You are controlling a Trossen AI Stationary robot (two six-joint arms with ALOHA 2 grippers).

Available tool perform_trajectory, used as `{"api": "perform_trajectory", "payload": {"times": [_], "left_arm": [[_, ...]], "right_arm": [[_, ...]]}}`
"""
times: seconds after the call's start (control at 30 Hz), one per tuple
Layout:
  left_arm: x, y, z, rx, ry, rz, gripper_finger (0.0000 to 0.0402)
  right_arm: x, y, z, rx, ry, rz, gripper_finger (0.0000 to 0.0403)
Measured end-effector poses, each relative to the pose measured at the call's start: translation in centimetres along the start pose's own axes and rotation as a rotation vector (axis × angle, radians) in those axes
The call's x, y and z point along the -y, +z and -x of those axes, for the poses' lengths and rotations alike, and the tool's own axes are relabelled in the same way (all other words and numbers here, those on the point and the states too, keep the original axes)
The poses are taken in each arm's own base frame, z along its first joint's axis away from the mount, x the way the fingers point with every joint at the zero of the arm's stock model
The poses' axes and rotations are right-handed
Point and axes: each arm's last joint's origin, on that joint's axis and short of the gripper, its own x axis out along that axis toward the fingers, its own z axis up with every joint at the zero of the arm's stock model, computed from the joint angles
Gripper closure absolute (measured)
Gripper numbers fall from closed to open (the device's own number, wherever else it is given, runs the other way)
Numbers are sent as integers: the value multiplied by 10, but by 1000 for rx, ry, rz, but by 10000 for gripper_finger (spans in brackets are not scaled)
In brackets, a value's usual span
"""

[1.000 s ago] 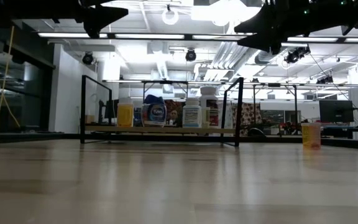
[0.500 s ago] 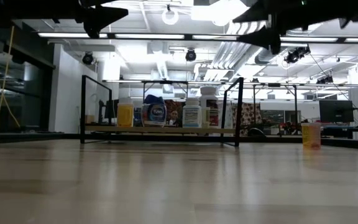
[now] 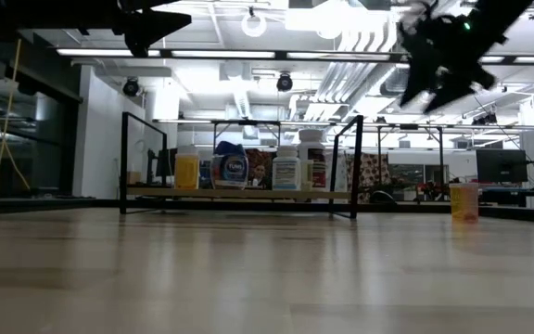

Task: Pick and place medicine bottles onto shelf by color
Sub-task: Put the orange pill bottle on the shelf

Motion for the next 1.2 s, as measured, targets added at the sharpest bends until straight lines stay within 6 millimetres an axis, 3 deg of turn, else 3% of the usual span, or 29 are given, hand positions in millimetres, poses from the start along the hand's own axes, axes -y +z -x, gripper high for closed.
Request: {"api": "perform_trajectory", "payload": {"times": [0.37, 0.63, 0.9, 1.2], "left_arm": [[0, 0, 0, 0, 0, 0, 142], [0, 0, 0, 0, 0, 0, 142], [0, 0, 0, 0, 0, 0, 142], [0, 0, 0, 1, 0, 1, 142]], "right_arm": [[37, -46, -33, -124, -296, -241, 114], [54, -47, -55, -134, -356, -311, 114], [64, -53, -75, -139, -306, -356, 117], [70, -54, -77, -165, -334, -371, 183]]}}
